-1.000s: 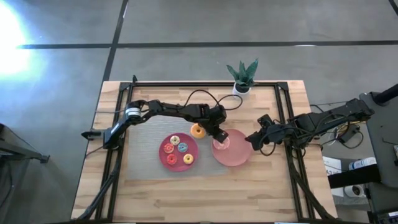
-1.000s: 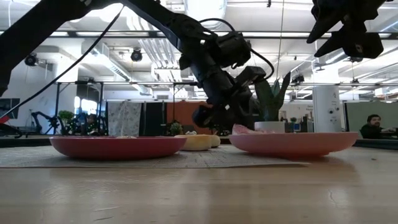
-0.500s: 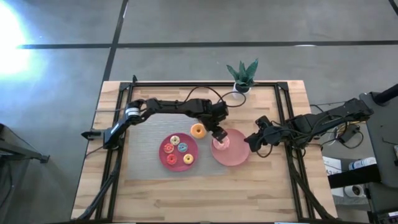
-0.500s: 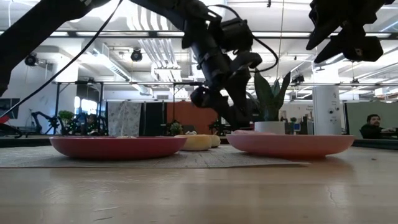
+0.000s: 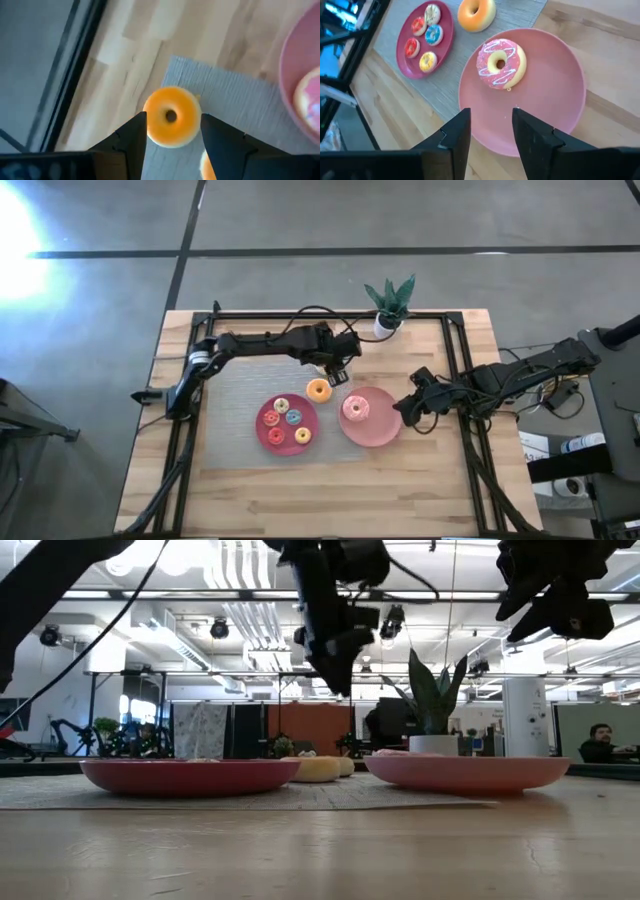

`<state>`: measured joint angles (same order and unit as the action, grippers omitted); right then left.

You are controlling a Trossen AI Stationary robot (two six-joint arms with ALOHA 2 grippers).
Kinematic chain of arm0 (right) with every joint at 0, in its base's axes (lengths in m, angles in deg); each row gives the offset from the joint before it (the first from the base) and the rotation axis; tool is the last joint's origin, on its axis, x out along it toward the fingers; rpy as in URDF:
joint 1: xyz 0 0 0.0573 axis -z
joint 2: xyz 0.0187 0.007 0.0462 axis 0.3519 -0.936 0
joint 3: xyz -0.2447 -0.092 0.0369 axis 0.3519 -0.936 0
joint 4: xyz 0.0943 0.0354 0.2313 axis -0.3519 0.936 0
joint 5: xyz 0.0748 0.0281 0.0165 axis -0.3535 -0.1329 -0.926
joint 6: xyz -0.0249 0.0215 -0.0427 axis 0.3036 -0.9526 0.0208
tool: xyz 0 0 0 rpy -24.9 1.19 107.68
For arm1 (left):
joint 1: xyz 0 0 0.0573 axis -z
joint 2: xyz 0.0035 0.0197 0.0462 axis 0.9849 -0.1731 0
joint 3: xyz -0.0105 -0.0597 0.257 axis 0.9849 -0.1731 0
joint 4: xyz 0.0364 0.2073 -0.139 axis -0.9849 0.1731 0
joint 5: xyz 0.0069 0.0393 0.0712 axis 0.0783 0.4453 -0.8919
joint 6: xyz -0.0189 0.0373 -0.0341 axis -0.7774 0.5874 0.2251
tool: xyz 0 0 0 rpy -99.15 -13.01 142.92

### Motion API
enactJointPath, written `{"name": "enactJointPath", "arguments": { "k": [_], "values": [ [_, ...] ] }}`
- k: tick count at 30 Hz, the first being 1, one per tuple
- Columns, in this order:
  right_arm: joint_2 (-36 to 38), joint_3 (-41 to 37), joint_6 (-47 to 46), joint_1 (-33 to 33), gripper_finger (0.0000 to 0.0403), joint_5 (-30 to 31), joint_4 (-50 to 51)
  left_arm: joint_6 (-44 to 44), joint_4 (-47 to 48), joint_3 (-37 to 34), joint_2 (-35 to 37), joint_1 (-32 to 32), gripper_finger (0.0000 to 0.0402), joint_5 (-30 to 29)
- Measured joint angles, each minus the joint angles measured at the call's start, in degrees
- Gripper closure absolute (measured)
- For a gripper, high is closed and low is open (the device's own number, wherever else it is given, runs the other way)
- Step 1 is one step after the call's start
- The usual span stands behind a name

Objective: Pick & Place donuts
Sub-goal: Put the large dark brown donut on the pink plate

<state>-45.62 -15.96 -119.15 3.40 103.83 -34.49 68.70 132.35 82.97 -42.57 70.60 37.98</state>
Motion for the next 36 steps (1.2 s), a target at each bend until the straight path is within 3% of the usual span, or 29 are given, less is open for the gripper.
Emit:
{"name": "enactJointPath", "arguments": {
  "k": [7, 9, 16, 22, 29, 36],
  "values": [
    [0.0, -0.01, 2.98, 0.01, 0.0268, -2.27, 0.09, 9.49, -0.43, -6.45, -0.35, -2.99, 0.0241, 3.61],
    [-0.02, -0.02, 2.99, -0.01, 0.0266, -2.51, 0.09, 8.76, 1.61, -7.35, -0.27, -4.9, 0.0241, 5.59],
    [-0.11, -0.02, 1.99, -0.03, 0.0268, -0.57, 0.01, -3.71, -3.57, -7.66, 1.49, -18.1, 0.0241, 28.36],
    [-0.2, -0.02, -0.22, -0.03, 0.0264, 0.02, 0.04, -8.19, -5.04, -8.1, 0.87, -25.44, 0.0241, 42.15],
    [-0.2, -0.01, -2.52, -0.03, 0.0264, 2.76, 0.03, -8.07, -7.27, -14.55, -0.9, -24.5, 0.0241, 44.14],
    [-0.18, -0.01, -2.52, 0.28, 0.0264, 3.18, 0.05, -13.09, -15.98, -21.81, -0.98, -21.49, 0.0241, 45.78]
  ]
}}
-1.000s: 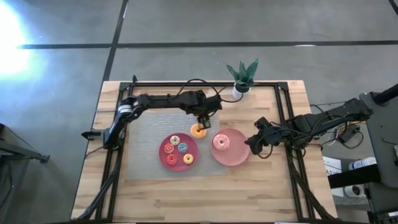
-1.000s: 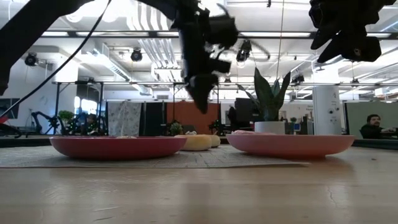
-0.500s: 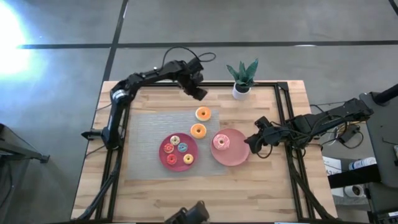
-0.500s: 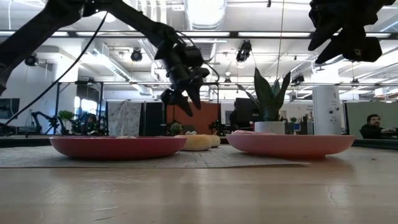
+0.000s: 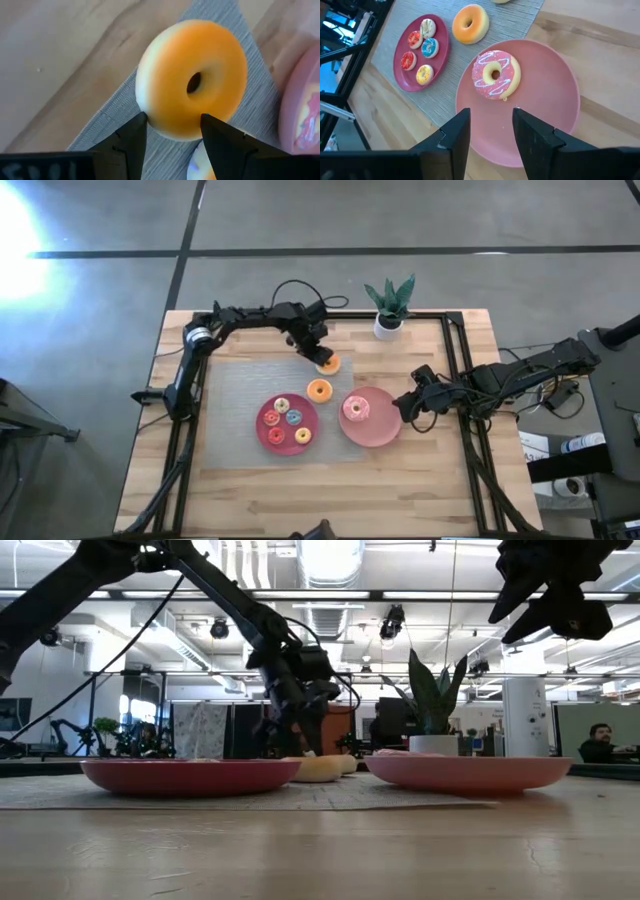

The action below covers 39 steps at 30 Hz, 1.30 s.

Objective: Pick & Place donuts
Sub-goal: Put the large dark brown donut on the pink plate

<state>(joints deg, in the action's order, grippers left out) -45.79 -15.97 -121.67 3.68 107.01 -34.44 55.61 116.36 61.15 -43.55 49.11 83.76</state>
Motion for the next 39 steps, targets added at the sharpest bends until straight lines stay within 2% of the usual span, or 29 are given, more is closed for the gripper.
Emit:
{"name": "enactJointPath", "arguments": {
  "k": [11, 16, 21, 28, 32, 39],
  "values": [
    [0.02, -0.01, -0.43, 0.06, 0.0264, -0.49, -0.02, -4.22, -4.73, 1.22, 0.43, 0.27, 0.0241, 0.7],
    [0.02, -0.01, -0.43, 0.06, 0.0264, -0.49, -0.03, -7.62, -7.41, 1.75, 0.52, 0.7, 0.0241, -5.33],
    [0.02, -0.01, -0.26, 0.06, 0.0264, -0.51, 0.01, -6.83, -7.82, 1.75, 0.36, 2.33, 0.0241, -11.4],
    [0.03, 0.01, 0.01, 0.06, 0.0264, -0.51, 0.09, -5.13, -8.51, 1.66, -0.65, 4.5, 0.0241, -11.74],
    [0.04, -0.01, -0.02, 0.06, 0.0264, -0.51, 0.12, -4.11, -8.42, 1.55, -1.54, 4.83, 0.0241, -15.1],
    [0.04, -0.01, -0.23, 0.06, 0.0264, -0.53, 0.17, -3.96, -8.44, 1.53, -1.62, 4.88, 0.0252, -16.04]
  ]
}}
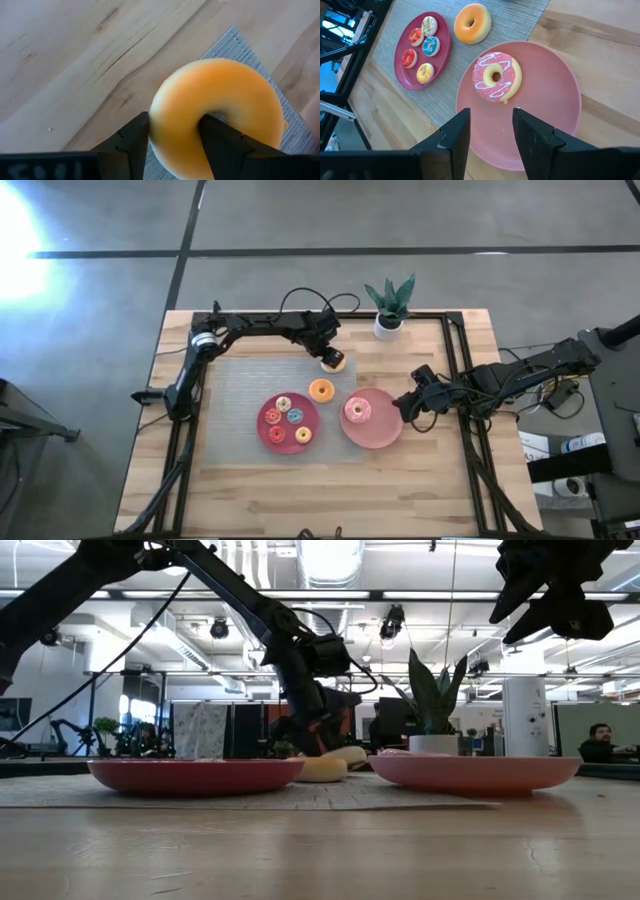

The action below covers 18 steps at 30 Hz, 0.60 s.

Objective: Pick & Place donuts
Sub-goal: Put the large dark brown donut on the pink plate

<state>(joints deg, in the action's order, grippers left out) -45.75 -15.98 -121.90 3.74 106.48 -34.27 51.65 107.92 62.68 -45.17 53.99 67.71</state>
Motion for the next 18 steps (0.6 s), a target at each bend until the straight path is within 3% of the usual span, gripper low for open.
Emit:
{"name": "enactJointPath", "arguments": {
  "k": [3, 9, 12, 16, 18],
  "values": [
    [0.0, 0.01, 0.0, 0.0, 0.0264, -0.01, 0.0, 0.35, -0.02, 0.0, 0.0, -0.02, 0.0283, -0.04],
    [-0.01, 0.01, -0.04, 0.0, 0.0264, -0.08, -0.01, 3.76, -0.83, 0.08, 0.0, -0.02, 0.0383, 0.05],
    [0.0, 0.0, -0.19, 0.0, 0.0264, -0.13, -0.3, 3.56, -0.61, 1.86, 0.01, -0.26, 0.0393, 1.24],
    [0.19, 0.01, -0.63, 0.08, 0.0264, 0.23, -0.59, 3.73, 1.1, 6.28, 1.57, -0.37, 0.0398, 6.95],
    [0.36, 0.0, 0.52, 0.24, 0.0264, 0.66, -0.77, 3.75, 2.48, 8.53, 2.83, -0.37, 0.0399, 16.99]
  ]
}}
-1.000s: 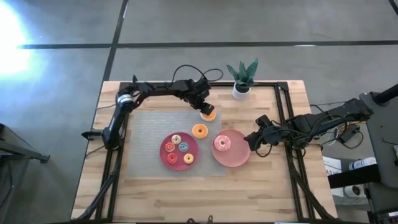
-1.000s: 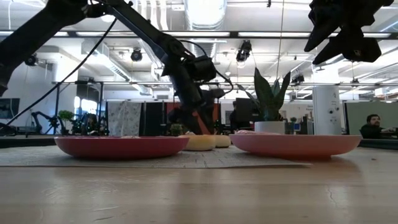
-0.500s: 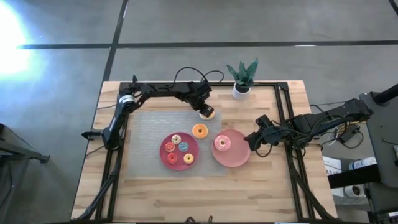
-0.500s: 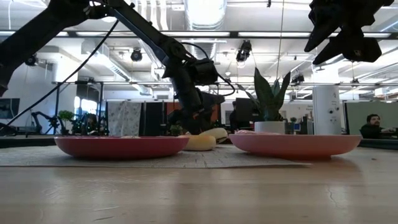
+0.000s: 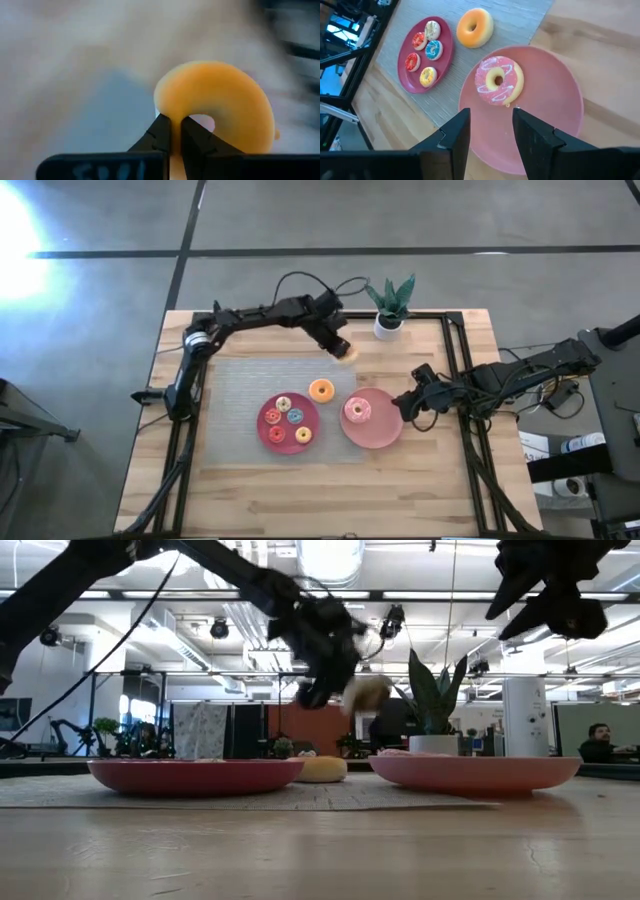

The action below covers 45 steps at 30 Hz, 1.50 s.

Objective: Pick & Place donuts
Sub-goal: Put the large dark brown donut on the pink plate

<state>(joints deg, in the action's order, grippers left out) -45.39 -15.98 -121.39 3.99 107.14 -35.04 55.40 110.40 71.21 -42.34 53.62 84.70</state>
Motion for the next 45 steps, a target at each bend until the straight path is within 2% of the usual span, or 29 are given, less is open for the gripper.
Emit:
{"name": "enactJointPath", "arguments": {
  "k": [3, 4, 7, 9, 12, 15, 20, 25, 29, 39, 45],
  "values": [
    [0.19, 0.0, 9.29, 0.19, 0.0264, 0.52, -4.72, -2.83, 1.15, 2.6, 1.06, 0.3, 0.04, 23.24],
    [0.17, 0.0, 14.03, 0.18, 0.0264, 0.64, -7.99, -3.77, 1.74, 2.75, 1.29, 0.8, 0.04, 28.73],
    [-0.05, 0.27, 27.65, 0.13, 0.0264, 0.69, -16.95, -4.59, 3.8, 2.83, 1.58, 2.71, 0.04, 37.14],
    [-1.07, 1.9, 37.04, 0.14, 0.0266, 1.23, -19.75, -4.98, 5.26, 2.41, 1.58, 4.18, 0.04, 40.17],
    [-3.46, 4.91, 49.07, 0.15, 0.0267, 2.18, -19.11, -5.24, 5.34, 1.15, 1.67, 6.54, 0.0401, 40.5],
    [-6.52, 7.89, 55.87, 0.15, 0.0262, 2.21, -17.49, -5.49, 5.33, 0.79, 1.67, 8.44, 0.0401, 40.48],
    [-12.27, 14.06, 59.36, 0.17, 0.0221, 2.22, -8.06, -7.11, 3.85, 0.69, 1.69, 10.04, 0.0401, 40.55],
    [-18.06, 20.46, 62.32, 0.13, 0.0172, 2.24, -1.15, -12.0, -2.47, 0.69, 1.69, 10.36, 0.0401, 39.48],
    [-21.38, 25.11, 64.4, 0.15, 0.0153, 2.84, 3.42, -14.82, -5.99, 0.74, 1.69, 10.49, 0.0401, 39.28],
    [-23.27, 27.91, 68.34, 0.37, 0.0167, 1.95, 4.45, -16.37, -7.9, 0.78, 1.69, 11.71, 0.0401, 36.49],
    [-23.35, 27.42, 66.6, 1.66, 0.0195, -2.15, 4.28, -16.52, -8.61, 1.28, 1.69, 13.22, 0.0401, 35.57]
  ]
}}
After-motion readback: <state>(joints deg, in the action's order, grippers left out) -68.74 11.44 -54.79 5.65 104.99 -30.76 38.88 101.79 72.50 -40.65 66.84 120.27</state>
